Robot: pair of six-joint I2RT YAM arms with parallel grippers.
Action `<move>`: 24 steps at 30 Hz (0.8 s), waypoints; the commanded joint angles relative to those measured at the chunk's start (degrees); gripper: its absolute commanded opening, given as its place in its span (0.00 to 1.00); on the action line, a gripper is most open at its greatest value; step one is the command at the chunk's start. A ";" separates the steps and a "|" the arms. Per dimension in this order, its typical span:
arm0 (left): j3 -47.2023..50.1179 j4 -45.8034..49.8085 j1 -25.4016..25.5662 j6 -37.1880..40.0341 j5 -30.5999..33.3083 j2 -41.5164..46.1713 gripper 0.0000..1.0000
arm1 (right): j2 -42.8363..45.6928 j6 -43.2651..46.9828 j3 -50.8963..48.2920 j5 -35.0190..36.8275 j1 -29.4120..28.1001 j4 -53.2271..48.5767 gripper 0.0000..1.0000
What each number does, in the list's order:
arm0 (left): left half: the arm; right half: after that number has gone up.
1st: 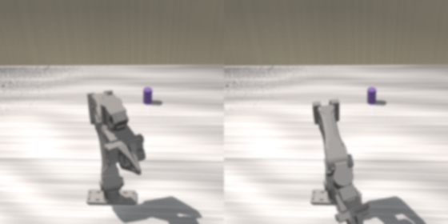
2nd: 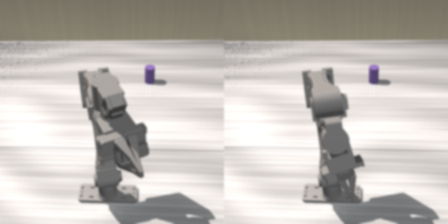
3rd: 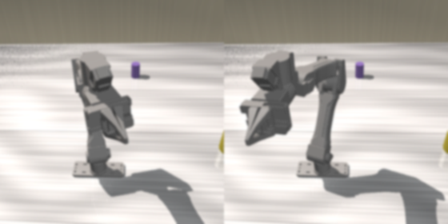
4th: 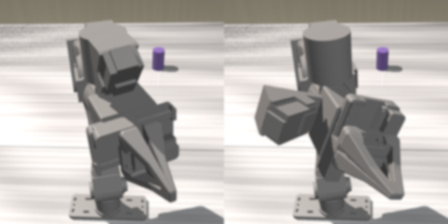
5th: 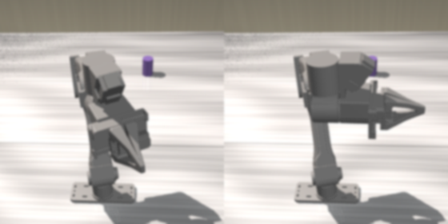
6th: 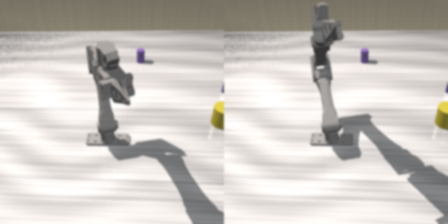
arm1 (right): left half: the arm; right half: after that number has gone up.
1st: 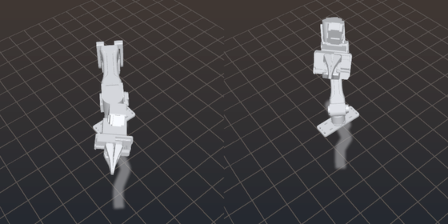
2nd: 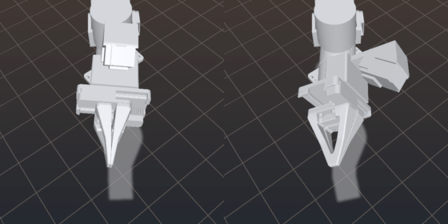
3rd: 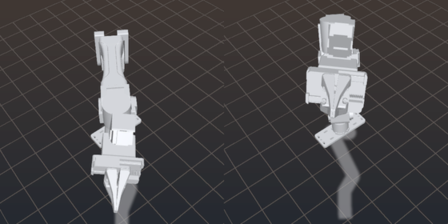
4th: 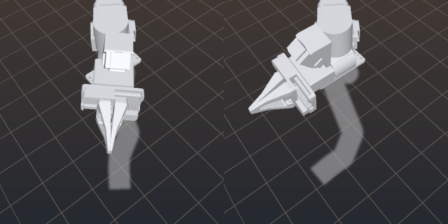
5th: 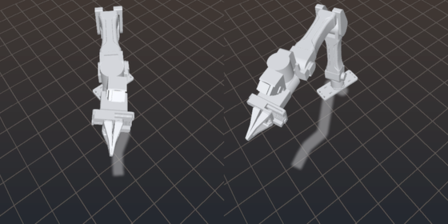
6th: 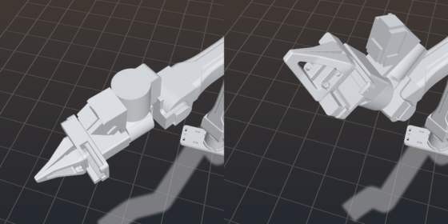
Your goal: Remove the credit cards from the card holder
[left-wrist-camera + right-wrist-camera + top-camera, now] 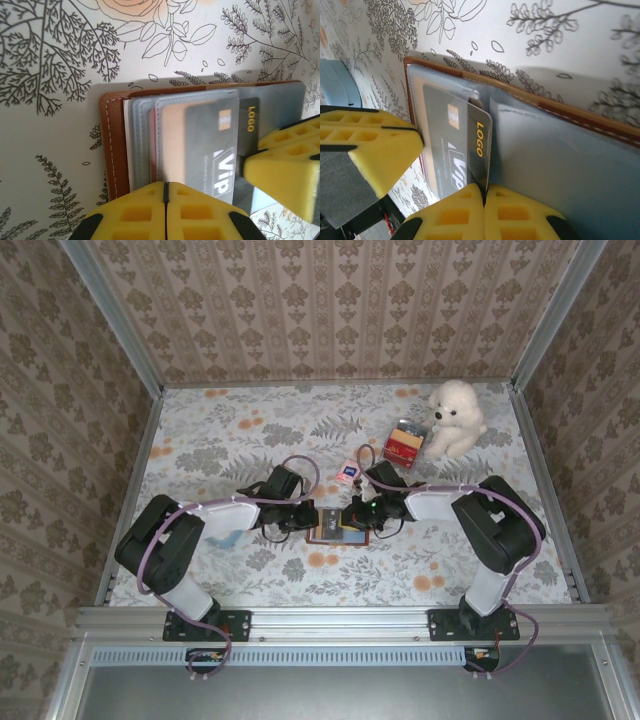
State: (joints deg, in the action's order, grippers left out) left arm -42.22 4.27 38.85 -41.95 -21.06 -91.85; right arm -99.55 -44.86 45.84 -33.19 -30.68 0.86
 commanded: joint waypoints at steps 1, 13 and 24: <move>2.50 6.01 -0.38 0.21 2.71 -0.25 0.07 | 3.76 1.44 -2.78 5.11 1.47 -6.20 0.07; -4.75 9.00 -0.77 0.13 1.10 6.51 0.31 | 19.46 1.22 -5.20 2.43 2.36 -7.11 0.00; -1.74 -8.57 -6.55 -9.54 -20.35 17.61 0.72 | 27.13 -6.09 -6.91 -13.68 6.37 8.24 0.00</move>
State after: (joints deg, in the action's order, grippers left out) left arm -44.97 3.68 32.84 -46.98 -31.68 -75.92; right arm -73.97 -47.68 39.62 -40.18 -25.10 3.11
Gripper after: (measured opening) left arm 0.720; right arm 0.068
